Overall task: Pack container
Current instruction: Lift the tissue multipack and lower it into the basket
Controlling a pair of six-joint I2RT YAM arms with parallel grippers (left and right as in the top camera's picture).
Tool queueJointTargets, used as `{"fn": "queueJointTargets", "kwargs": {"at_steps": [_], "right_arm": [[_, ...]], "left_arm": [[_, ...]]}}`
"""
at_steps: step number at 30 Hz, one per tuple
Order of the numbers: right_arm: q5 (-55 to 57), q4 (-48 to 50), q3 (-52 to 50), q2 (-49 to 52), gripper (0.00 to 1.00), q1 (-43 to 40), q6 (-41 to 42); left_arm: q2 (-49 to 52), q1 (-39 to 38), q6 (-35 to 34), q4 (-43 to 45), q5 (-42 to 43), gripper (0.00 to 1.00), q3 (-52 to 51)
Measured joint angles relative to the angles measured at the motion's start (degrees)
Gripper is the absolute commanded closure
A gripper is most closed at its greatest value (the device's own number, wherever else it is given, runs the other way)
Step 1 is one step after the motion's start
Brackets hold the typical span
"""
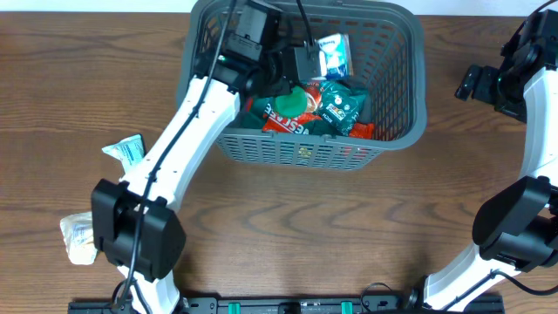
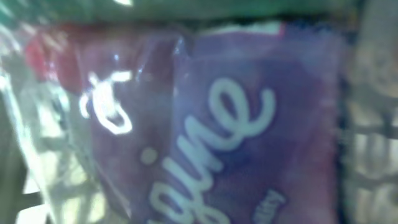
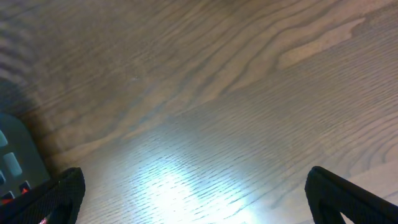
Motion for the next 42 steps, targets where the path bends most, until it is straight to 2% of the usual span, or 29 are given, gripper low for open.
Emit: {"fn": "queueJointTargets", "kwargs": {"at_steps": [5, 7, 15, 16, 18, 19, 23, 28, 37, 42], "right_arm": [[0.0, 0.0, 0.0, 0.0, 0.01, 0.0, 0.0], [0.0, 0.0, 0.0, 0.0, 0.01, 0.0, 0.0], [0.0, 0.0, 0.0, 0.0, 0.01, 0.0, 0.0], [0.0, 0.0, 0.0, 0.0, 0.01, 0.0, 0.0], [0.0, 0.0, 0.0, 0.0, 0.01, 0.0, 0.0], [0.0, 0.0, 0.0, 0.0, 0.01, 0.0, 0.0], [0.0, 0.0, 0.0, 0.0, 0.01, 0.0, 0.0], [0.0, 0.0, 0.0, 0.0, 0.01, 0.0, 0.0], [0.0, 0.0, 0.0, 0.0, 0.01, 0.0, 0.0], [0.0, 0.0, 0.0, 0.0, 0.01, 0.0, 0.0]], "left_arm": [[1.5, 0.0, 0.0, -2.4, -0.5, 0.92, 0.0], [2.9, 0.1, 0.0, -3.3, -0.6, 0.77, 0.0], [6.9, 0.1, -0.8, -4.4, -0.8, 0.5, 0.0], [6.9, 0.1, -1.1, -4.4, -1.0, 0.45, 0.0], [6.9, 0.1, -1.3, -4.5, -1.6, 0.05, 0.0], [6.9, 0.1, -1.6, -4.6, -2.0, 0.01, 0.0], [6.4, 0.1, -3.2, -4.7, -2.6, 0.01, 0.0], [1.7, 0.1, -8.5, -4.7, -5.8, 0.02, 0.0], [-17.2, 0.5, -19.5, -5.0, -15.3, 0.01, 0.0], [-25.4, 3.8, -26.9, -7.5, -21.0, 0.02, 0.0]]}}
